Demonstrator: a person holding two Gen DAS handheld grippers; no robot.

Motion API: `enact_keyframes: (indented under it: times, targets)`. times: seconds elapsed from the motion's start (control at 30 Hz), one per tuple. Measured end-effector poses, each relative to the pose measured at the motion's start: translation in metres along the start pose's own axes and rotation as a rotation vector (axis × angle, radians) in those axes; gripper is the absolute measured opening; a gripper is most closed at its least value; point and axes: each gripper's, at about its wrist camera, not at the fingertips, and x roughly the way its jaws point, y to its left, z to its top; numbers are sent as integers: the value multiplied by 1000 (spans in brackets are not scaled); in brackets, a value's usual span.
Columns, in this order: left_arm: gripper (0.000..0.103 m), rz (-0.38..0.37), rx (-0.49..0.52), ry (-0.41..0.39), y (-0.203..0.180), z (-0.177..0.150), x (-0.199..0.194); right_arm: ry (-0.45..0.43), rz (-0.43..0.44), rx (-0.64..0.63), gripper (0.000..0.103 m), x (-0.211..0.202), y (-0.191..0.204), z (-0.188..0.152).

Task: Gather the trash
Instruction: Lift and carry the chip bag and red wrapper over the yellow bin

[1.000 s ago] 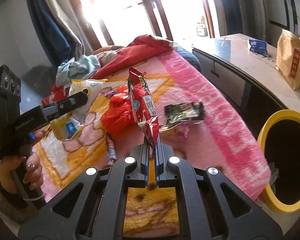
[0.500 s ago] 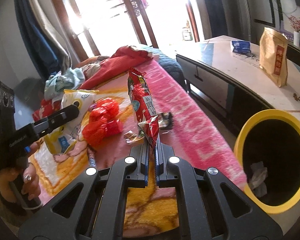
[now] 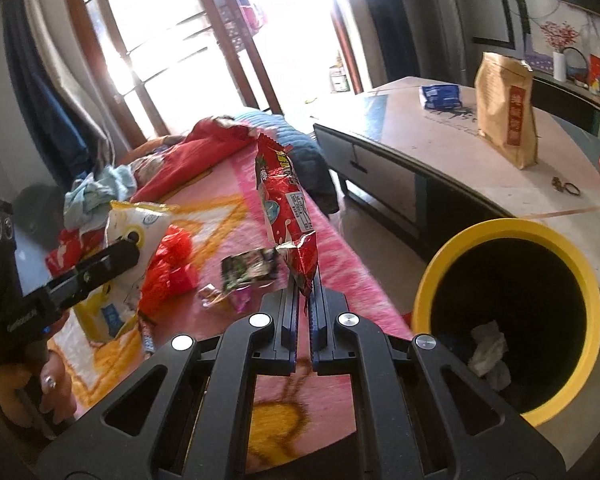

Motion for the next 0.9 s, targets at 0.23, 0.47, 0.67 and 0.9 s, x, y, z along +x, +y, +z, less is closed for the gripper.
enact_keyframes:
  times: [0.23,0.47,0.67,0.9]
  targets:
    - [36,-42,40,11,-23,1,16,-34,-54,45,2,-10,-26,6]
    - [36,-84,87,28,-47,-2,33,-65,-113,95,2,-22,-54,8]
    - [36,-111,121,44,-65,-3,47,-81,-157,139,2,-31,-76,7]
    - [36,-140,156,62,-86,-5,61,-83,-204,179,2,-37,-96,4]
